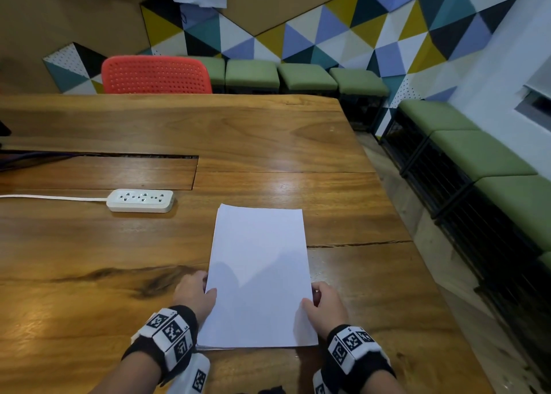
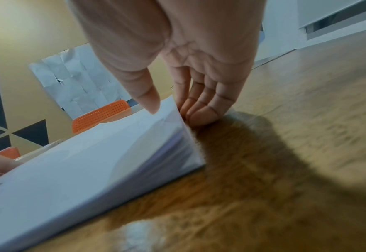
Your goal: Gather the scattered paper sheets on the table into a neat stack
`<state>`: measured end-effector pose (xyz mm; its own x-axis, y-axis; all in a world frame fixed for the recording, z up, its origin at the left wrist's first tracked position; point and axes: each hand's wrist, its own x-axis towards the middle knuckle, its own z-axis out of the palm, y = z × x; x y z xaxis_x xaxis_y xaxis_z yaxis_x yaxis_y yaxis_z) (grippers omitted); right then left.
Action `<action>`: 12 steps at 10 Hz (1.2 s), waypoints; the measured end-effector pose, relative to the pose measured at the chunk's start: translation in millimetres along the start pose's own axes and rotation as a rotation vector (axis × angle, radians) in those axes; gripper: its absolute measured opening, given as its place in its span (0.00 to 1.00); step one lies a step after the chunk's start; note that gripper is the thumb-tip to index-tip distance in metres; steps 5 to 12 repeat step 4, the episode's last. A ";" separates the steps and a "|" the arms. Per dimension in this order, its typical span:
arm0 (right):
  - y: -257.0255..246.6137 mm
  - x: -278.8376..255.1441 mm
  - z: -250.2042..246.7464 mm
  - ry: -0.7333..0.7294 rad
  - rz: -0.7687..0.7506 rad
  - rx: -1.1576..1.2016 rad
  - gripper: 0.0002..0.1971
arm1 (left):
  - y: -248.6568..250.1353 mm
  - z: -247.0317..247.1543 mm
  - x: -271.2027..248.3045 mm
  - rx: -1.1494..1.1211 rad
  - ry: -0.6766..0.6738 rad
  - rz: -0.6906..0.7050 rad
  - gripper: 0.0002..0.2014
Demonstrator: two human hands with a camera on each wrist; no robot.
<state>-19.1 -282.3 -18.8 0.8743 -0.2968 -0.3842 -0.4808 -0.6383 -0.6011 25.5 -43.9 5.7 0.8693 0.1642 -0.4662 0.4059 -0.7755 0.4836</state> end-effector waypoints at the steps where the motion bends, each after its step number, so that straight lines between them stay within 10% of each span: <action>1: 0.9 -0.9 0.7 0.008 -0.005 -0.001 0.12 | -1.0 0.0 -0.9 -0.008 0.006 0.001 0.23; 12: 2.7 -6.8 -6.8 0.013 -0.006 0.086 0.20 | -8.6 -7.3 -1.0 -0.073 -0.004 -0.004 0.29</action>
